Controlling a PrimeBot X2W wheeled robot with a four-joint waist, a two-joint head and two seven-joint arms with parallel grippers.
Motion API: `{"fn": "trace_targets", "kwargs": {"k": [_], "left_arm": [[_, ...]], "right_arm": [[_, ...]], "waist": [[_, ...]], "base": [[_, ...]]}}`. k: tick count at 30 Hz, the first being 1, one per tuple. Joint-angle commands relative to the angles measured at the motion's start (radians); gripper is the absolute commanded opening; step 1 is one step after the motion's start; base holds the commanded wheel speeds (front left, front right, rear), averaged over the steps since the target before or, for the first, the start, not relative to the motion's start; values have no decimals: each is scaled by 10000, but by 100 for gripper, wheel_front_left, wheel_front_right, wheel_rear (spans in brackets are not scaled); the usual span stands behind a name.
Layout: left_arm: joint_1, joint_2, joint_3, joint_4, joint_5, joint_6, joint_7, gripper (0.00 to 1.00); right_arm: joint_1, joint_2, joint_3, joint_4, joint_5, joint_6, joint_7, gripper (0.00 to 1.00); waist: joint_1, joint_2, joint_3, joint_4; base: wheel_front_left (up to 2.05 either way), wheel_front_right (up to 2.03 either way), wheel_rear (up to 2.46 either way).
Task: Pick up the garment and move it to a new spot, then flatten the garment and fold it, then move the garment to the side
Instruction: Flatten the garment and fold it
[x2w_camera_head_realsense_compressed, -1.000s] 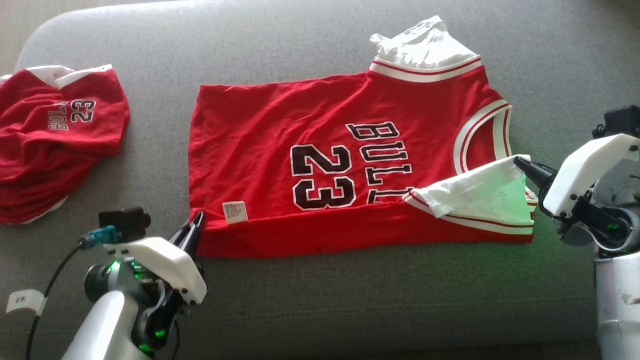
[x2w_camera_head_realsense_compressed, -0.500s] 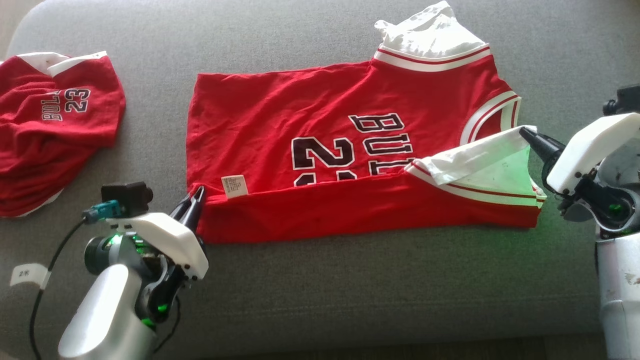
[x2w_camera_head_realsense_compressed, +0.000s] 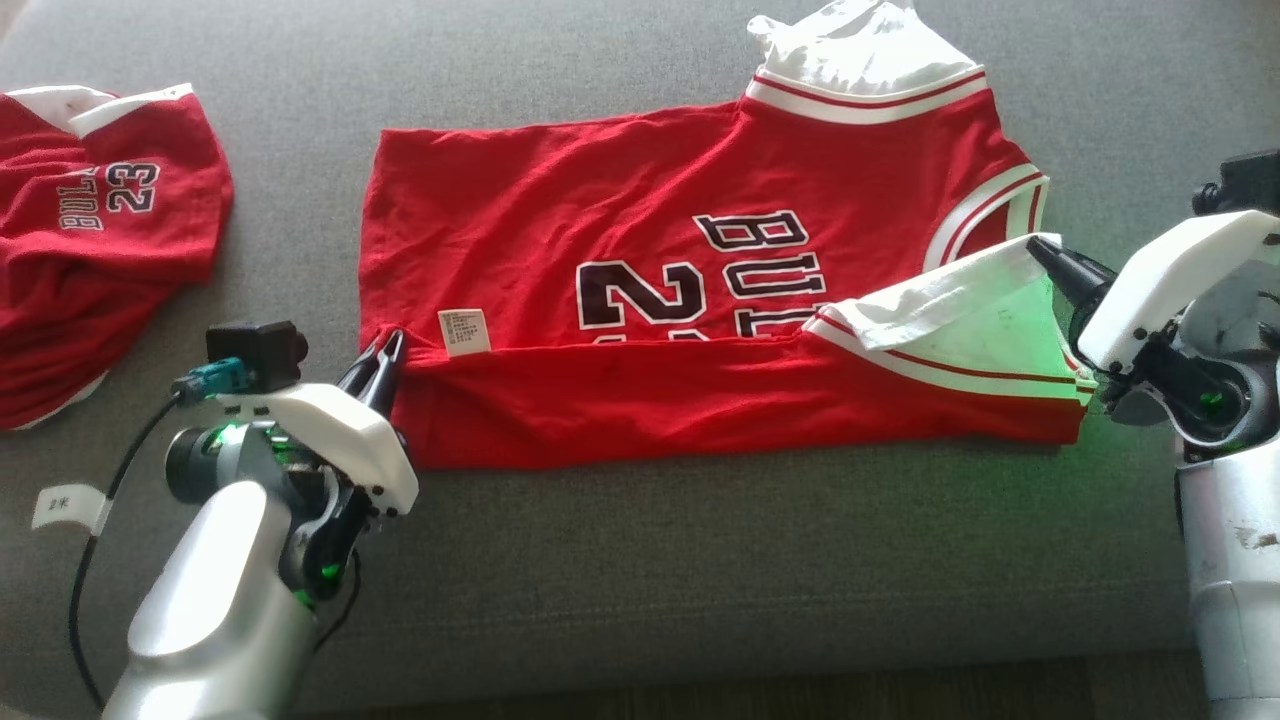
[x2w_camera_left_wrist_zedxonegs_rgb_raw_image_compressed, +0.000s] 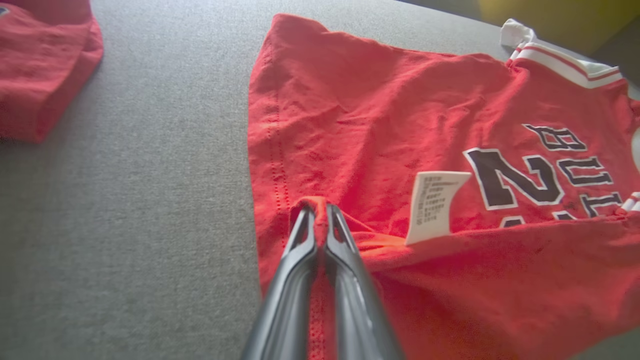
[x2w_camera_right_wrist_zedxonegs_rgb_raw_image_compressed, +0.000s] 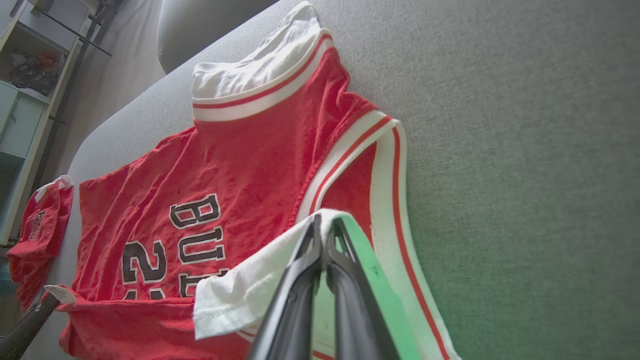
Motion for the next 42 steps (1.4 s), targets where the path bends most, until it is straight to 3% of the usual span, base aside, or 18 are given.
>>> {"fn": "trace_targets", "kwargs": {"k": [1,2,3,4,5,12,18,24,30,35,42], "left_arm": [[-532,234,332,-111,76,-44,-172,0],[-595,239,303,-1,111,-47,-205,0],[-648,239,286,109,136,-41,-244,39],[-696,243,288,225,185,29,-322,86],[-744,259,277,344,270,117,-421,100],[-881,213,164,919,631,435,-1164,100],[-844,117,344,875,832,870,-2464,100],[-15,-52,863,-464,1141,1505,-2979,100],[1553,-525,1607,-3060,2101,2041,-2993,100],[2805,-928,1984,-4265,2852,2081,-2994,100],[3763,-1369,1961,-3794,3364,1929,-2995,100]], "right_arm": [[-420,-137,197,-270,114,-2,-80,0],[-441,-143,203,-223,125,-2,-88,0],[-471,-149,161,-183,97,-2,-182,26],[-515,-138,116,-154,81,-2,-313,99],[-565,-90,29,-93,110,-2,-437,100],[-797,55,-347,183,34,-2,-1469,100],[-587,69,-437,-74,-64,-2,-2797,100],[594,-2,313,-1510,-628,-2,-4470,100],[2225,337,554,-2992,-1124,-2,-6501,100],[3366,665,609,-3712,-2675,-2,-7885,100],[4252,1220,585,-3778,-3491,-2,-8429,100]], "waist": [[0,0,89,-6],[0,0,118,-4],[0,0,148,-4],[0,0,180,-3],[0,0,205,-7],[0,0,212,21],[0,0,-149,77],[0,0,-734,104],[0,0,-1279,140],[0,0,-1537,86],[0,0,-1667,-43]], "base": [[0,0,0],[0,0,0],[0,0,0],[0,0,0],[0,0,0],[0,0,0],[0,0,0],[0,0,0],[0,0,0],[0,0,0],[0,0,0]]}}
